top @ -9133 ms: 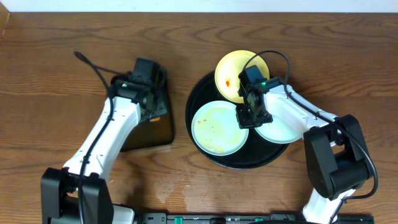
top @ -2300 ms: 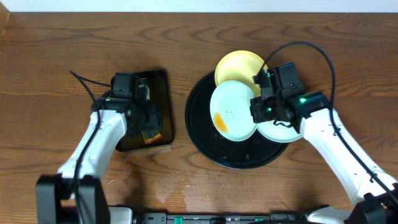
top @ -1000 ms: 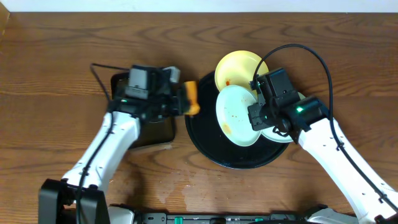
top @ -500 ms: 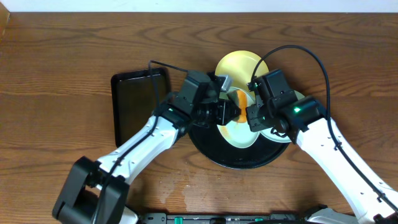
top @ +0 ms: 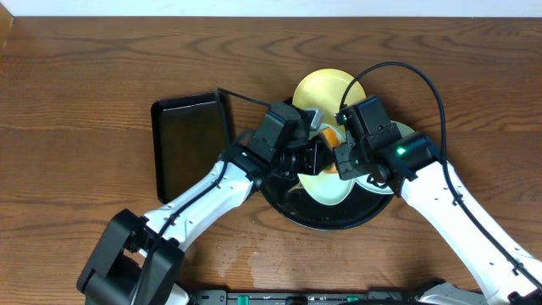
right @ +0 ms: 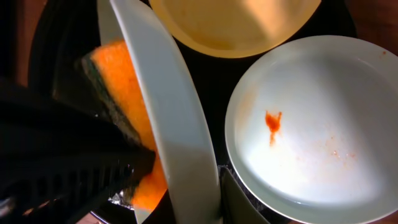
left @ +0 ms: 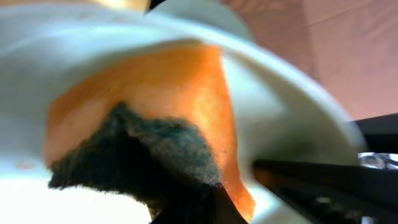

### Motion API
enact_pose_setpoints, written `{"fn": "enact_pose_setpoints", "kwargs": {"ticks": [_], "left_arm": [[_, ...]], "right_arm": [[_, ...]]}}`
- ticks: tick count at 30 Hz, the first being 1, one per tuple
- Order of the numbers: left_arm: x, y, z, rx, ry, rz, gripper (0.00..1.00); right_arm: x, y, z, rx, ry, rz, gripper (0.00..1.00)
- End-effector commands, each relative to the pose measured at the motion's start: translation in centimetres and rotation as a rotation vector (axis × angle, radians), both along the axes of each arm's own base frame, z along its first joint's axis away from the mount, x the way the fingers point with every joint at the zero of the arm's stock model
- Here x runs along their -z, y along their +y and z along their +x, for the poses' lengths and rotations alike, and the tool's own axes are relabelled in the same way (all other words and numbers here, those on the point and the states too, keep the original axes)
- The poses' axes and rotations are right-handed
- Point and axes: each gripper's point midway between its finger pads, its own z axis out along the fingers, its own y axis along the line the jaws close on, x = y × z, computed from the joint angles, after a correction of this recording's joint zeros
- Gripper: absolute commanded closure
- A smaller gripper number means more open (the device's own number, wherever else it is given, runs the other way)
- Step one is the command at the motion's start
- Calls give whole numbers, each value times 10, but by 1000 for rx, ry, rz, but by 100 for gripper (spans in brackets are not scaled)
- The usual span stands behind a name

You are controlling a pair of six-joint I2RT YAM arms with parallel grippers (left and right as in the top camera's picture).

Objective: Clean dirty plates on tray and stack at the side
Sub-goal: 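Wipe the tilted pale green plate with the sponge in the left gripper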

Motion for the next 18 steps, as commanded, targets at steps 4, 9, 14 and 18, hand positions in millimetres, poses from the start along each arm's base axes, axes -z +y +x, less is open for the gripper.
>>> {"fn": "enact_pose_setpoints", "kwargs": {"ticks": [4, 9, 14, 18], "left_arm": [[29, 20, 7, -98, 15, 138, 92], [40, 31, 8, -148, 37, 199, 93], [50, 42, 6, -182, 59, 258, 93], [53, 48, 7, -202, 58, 286, 93]], "right_arm": [[-32, 21, -4, -53, -65, 118, 99], [-42, 21, -4, -52, -97, 132, 99], [-55, 21, -3, -53, -128, 149, 99], [-69, 22, -1, -54, -158, 164, 99]]}}
